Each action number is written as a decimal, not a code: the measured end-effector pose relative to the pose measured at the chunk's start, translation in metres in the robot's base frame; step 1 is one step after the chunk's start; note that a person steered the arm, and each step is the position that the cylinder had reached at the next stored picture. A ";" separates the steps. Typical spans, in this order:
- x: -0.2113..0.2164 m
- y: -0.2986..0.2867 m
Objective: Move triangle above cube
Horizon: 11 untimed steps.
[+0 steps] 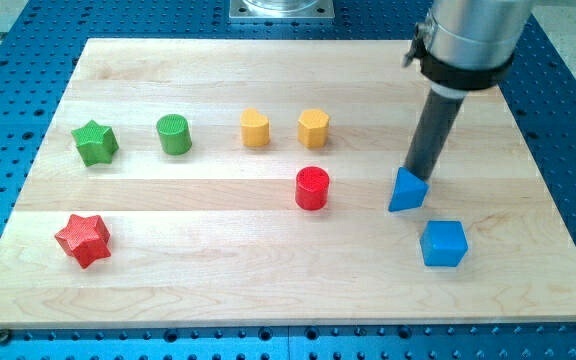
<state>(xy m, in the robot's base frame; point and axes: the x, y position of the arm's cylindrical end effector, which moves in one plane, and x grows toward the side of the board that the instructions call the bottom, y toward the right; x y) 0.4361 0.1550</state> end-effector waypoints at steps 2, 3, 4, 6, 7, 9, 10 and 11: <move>0.031 -0.053; 0.050 -0.017; 0.052 -0.002; 0.004 0.000; 0.016 0.070; 0.067 0.067; 0.067 0.051; 0.055 0.046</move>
